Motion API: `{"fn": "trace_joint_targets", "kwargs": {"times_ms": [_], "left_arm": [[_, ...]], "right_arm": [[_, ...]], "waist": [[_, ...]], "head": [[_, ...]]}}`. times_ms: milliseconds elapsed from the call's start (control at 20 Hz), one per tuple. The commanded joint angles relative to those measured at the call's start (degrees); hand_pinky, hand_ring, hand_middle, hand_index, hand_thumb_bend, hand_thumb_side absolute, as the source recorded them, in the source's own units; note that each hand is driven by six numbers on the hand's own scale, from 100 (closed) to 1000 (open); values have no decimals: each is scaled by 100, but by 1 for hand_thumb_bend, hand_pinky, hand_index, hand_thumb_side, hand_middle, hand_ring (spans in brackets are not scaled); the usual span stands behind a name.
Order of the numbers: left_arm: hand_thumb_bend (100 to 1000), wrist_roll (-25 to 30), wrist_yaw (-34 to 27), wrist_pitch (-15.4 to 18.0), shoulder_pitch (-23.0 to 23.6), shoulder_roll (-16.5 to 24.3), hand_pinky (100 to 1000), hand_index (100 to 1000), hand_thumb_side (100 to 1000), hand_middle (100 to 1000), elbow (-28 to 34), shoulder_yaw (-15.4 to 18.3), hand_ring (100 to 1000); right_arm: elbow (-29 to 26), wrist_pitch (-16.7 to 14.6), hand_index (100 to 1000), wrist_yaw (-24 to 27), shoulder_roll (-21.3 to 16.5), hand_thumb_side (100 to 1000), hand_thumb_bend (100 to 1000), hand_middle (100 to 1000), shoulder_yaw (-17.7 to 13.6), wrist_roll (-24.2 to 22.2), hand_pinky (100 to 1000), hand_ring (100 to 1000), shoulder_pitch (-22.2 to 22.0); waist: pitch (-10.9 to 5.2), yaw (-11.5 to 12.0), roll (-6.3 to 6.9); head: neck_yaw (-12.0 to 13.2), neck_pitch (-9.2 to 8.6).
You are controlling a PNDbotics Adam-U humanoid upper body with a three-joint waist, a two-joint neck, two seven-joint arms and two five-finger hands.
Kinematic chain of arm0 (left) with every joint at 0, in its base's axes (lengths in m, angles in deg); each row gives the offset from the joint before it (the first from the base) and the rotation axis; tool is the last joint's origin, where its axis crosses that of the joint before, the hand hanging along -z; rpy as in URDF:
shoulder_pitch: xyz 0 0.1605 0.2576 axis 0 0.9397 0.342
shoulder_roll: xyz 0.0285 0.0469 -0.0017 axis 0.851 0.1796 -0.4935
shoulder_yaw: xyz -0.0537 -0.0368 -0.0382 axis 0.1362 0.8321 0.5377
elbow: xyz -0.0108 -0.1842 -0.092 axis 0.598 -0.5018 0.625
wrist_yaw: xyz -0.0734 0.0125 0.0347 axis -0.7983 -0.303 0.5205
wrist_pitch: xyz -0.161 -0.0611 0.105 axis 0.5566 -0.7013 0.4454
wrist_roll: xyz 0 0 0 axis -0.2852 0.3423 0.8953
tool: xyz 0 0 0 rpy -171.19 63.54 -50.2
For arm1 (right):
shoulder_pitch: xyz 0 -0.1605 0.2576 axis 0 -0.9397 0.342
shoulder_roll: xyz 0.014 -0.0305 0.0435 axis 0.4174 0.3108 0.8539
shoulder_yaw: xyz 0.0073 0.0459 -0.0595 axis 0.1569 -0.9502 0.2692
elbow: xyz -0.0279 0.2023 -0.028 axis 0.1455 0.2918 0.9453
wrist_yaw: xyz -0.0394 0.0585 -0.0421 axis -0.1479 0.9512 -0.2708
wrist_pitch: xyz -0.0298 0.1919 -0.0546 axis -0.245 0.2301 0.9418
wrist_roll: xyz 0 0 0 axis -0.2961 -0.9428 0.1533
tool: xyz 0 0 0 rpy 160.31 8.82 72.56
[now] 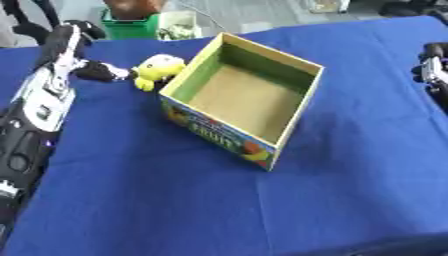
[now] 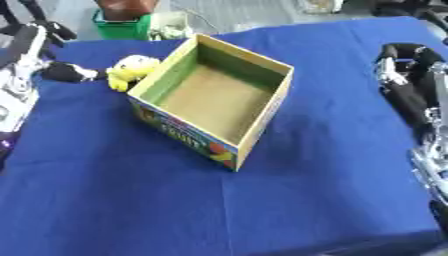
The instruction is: Pick up objects on the table and place them in the box.
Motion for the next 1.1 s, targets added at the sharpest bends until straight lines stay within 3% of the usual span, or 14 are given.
{"fn": "trace_joint_targets", "kwargs": {"times_ms": [50, 1100], "left_arm": [[915, 39, 298, -24, -188, 59, 577, 695, 216, 664, -102, 115, 699], [911, 248, 1378, -135, -296, 92, 641, 732, 219, 710, -403, 213, 729]], "right_arm": [[-107, -4, 705, 18, -198, 481, 100, 603, -14, -51, 601, 595, 95], [-103, -10, 700, 41, -195, 496, 100, 599, 137, -231, 600, 593, 297]], "waist": [[-82, -43, -12], [92, -557, 183]], "head": [[52, 9], [267, -97]]}}
